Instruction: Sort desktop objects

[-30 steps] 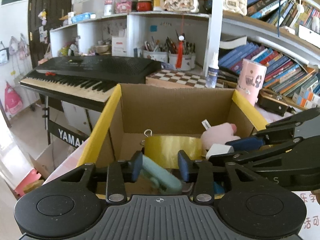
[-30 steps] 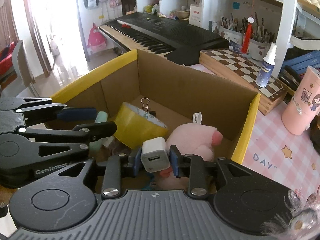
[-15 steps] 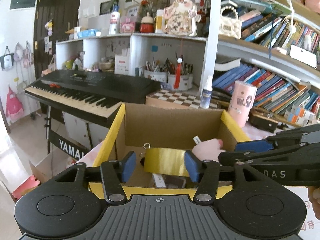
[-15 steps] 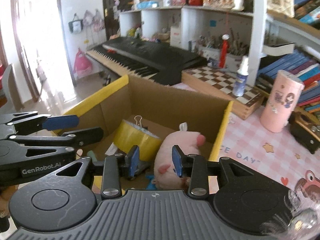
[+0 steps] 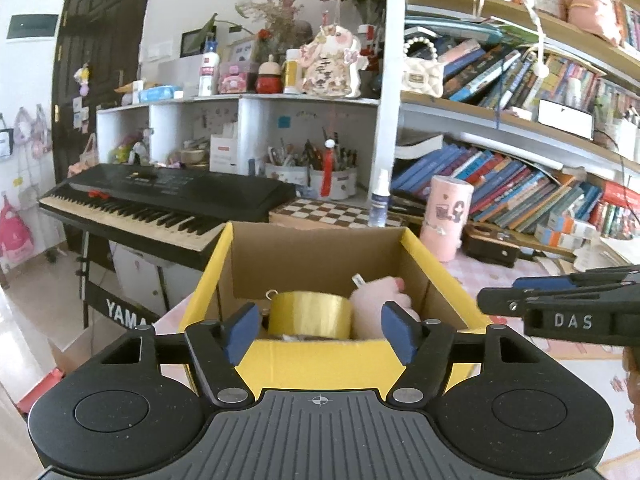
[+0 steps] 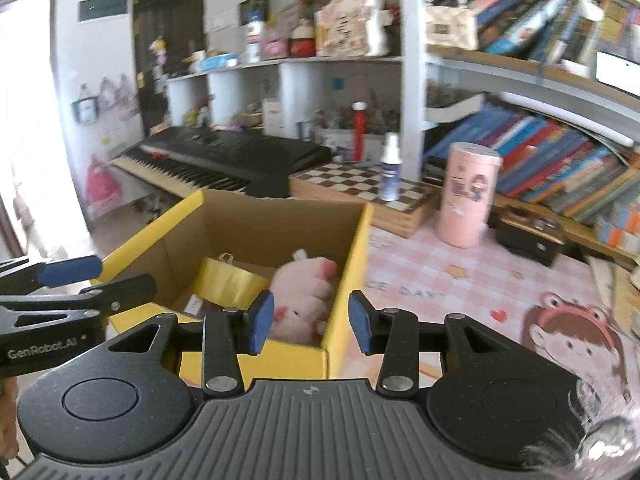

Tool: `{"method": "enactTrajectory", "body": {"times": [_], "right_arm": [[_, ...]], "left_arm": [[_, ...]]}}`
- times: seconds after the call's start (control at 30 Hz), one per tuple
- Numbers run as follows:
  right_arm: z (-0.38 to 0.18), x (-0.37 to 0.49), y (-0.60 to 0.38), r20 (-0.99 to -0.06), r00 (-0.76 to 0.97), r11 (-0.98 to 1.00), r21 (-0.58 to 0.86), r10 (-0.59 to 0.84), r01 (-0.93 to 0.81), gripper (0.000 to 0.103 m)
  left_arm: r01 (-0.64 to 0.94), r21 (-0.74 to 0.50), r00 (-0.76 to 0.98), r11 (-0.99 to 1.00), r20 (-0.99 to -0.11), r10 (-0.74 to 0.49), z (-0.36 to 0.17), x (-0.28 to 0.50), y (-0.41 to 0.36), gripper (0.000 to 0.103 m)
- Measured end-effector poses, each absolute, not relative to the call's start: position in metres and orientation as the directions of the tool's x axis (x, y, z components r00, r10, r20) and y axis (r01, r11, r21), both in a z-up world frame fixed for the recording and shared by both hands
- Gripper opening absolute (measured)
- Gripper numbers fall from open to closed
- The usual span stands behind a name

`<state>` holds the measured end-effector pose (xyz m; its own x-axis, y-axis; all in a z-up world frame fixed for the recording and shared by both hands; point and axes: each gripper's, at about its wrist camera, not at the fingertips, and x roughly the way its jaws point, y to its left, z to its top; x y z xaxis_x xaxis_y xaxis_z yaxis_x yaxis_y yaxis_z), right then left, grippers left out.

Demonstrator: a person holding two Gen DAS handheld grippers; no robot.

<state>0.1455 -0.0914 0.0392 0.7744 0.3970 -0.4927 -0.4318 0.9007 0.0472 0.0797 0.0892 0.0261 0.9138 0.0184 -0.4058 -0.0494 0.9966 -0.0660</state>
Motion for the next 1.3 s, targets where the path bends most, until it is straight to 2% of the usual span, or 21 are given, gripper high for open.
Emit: {"method": "enactTrajectory", "body": {"times": [0.1,0.17,0.5,0.63,0.9,0.97,1.13,1.23,1.3], "right_arm": [[0.038,0.130,-0.102,-0.485,0.798,0.924,0.057,0.357,-0.378,0.039],[0.037,0.120,-0.108,-0.483,0.812,0.938,0.065,0.329,-0.341,0.039],[0.029,0.066,-0.125,-0.470,0.861,0.980,0.077,0.197,-0.183,0.043],[0.023,0.041,-0.131,-0.473,0.867,0.987,0.078,0.159,-0.139,0.044],[0.009,-0.002,-0.139,-0.486,0.871,0.997,0.062,0.069,-0.044,0.049],[0.006,-0.009,-0.141,-0.491,0.870,0.998,0.056,0.049,-0.025,0.051],[0.001,-0.023,-0.146,-0.499,0.866,0.998,0.054,0.014,0.015,0.059],[-0.001,-0.027,-0.153,-0.505,0.863,0.998,0.052,-0.009,0.041,0.075],[-0.003,-0.030,-0.157,-0.507,0.862,0.997,0.060,-0.019,0.057,0.079]], "left_arm": [[-0.030,-0.065,0.914,0.997,-0.405,0.001,0.026,0.069,0.088,0.070],[-0.020,-0.061,0.915,0.998,-0.403,-0.006,0.026,0.062,0.087,0.075],[0.032,-0.047,0.912,0.998,-0.407,-0.049,0.019,0.025,0.080,0.077],[0.050,-0.036,0.912,0.998,-0.407,-0.060,0.015,0.011,0.075,0.083],[0.080,-0.017,0.903,0.997,-0.422,-0.080,0.005,-0.011,0.064,0.084],[0.079,-0.014,0.899,0.997,-0.430,-0.078,0.002,-0.015,0.061,0.088],[0.083,-0.012,0.892,0.996,-0.444,-0.080,-0.001,-0.022,0.053,0.091],[0.087,-0.005,0.887,0.996,-0.454,-0.080,-0.003,-0.024,0.047,0.094],[0.087,0.008,0.883,0.996,-0.463,-0.074,-0.005,-0.025,0.043,0.094]]}}
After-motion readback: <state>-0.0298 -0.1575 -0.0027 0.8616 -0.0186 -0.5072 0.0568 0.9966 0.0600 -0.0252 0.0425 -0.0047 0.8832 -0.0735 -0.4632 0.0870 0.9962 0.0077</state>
